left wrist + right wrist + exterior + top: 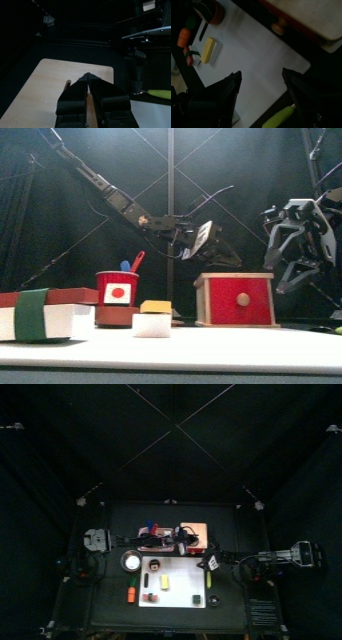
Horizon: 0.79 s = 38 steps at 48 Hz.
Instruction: Open the drawer
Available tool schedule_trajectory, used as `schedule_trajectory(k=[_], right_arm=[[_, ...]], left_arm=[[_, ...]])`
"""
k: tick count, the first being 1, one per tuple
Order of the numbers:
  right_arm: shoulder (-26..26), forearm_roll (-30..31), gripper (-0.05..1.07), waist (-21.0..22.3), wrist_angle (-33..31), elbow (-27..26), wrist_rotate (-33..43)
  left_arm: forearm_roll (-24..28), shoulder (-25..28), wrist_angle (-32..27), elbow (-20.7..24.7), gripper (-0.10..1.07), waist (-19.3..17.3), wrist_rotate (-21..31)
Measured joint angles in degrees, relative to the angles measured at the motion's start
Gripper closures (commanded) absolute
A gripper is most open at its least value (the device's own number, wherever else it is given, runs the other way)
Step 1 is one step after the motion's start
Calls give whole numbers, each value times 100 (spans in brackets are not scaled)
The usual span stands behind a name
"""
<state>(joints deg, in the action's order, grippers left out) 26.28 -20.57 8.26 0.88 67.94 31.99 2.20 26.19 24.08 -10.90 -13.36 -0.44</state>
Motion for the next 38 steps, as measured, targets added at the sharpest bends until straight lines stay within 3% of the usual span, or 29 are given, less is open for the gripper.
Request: schedule_trajectory(k=[38], right_arm=[[-853,-2654,8,237,1283,9,-9]], left_arm=[[53,158,9,35,50,-123,-9]])
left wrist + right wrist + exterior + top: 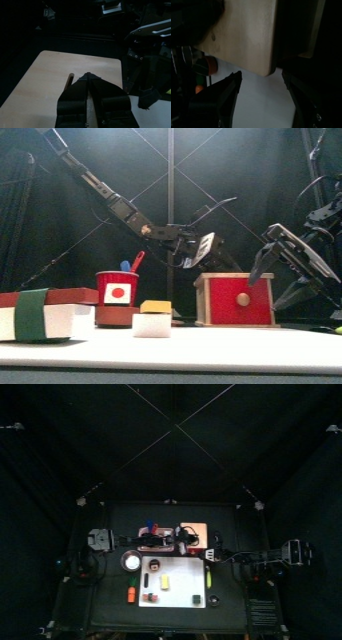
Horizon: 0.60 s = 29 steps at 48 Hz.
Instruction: Open the drawer
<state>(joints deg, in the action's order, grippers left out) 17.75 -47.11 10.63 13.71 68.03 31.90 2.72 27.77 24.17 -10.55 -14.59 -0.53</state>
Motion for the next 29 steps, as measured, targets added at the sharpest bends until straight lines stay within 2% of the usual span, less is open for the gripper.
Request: schedule_trajectory(k=[9,29], right_arm=[[-281,-299,8,-18,264,-193,-9],[-888,-422,8,-62,387,-642,0]], left_arm=[[211,-9,0,-9,50,-26,0],[422,0,9,-35,50,-44,0]])
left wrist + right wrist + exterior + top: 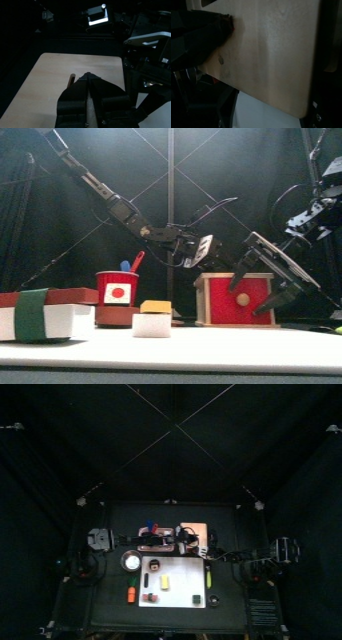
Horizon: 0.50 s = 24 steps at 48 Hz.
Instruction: Open the drawer
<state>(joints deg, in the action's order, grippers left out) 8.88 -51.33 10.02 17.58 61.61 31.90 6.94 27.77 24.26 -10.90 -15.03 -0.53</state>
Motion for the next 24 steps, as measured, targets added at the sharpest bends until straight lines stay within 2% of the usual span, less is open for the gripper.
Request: schedule_trajectory(k=[24], right_arm=[[-35,-53,8,-35,35,-26,-9]], left_arm=[[9,0,26,-53,50,18,-18]])
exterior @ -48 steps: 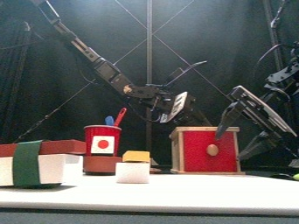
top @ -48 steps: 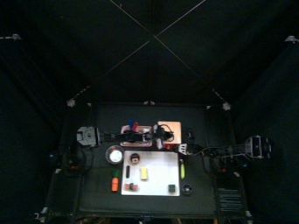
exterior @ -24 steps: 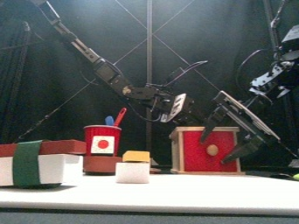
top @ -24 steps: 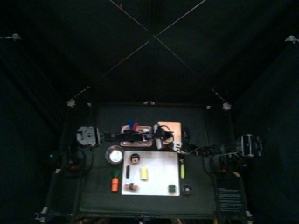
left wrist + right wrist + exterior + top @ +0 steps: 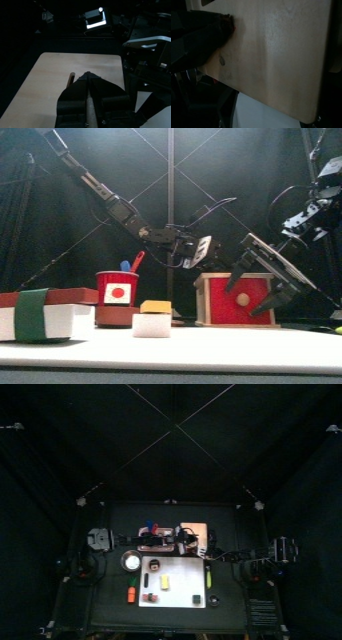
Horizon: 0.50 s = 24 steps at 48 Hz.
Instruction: Open the drawer
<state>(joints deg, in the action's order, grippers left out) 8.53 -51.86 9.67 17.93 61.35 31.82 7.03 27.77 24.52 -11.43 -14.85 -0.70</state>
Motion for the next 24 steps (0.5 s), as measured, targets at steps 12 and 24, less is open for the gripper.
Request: schedule_trajectory(k=[12,24], right_arm=[[0,0,12,0,0,0,9],[0,9,36,-44,0,0,-9]], left_arm=[[9,-9,0,0,50,9,0],[0,-9,0,0,50,9,0]])
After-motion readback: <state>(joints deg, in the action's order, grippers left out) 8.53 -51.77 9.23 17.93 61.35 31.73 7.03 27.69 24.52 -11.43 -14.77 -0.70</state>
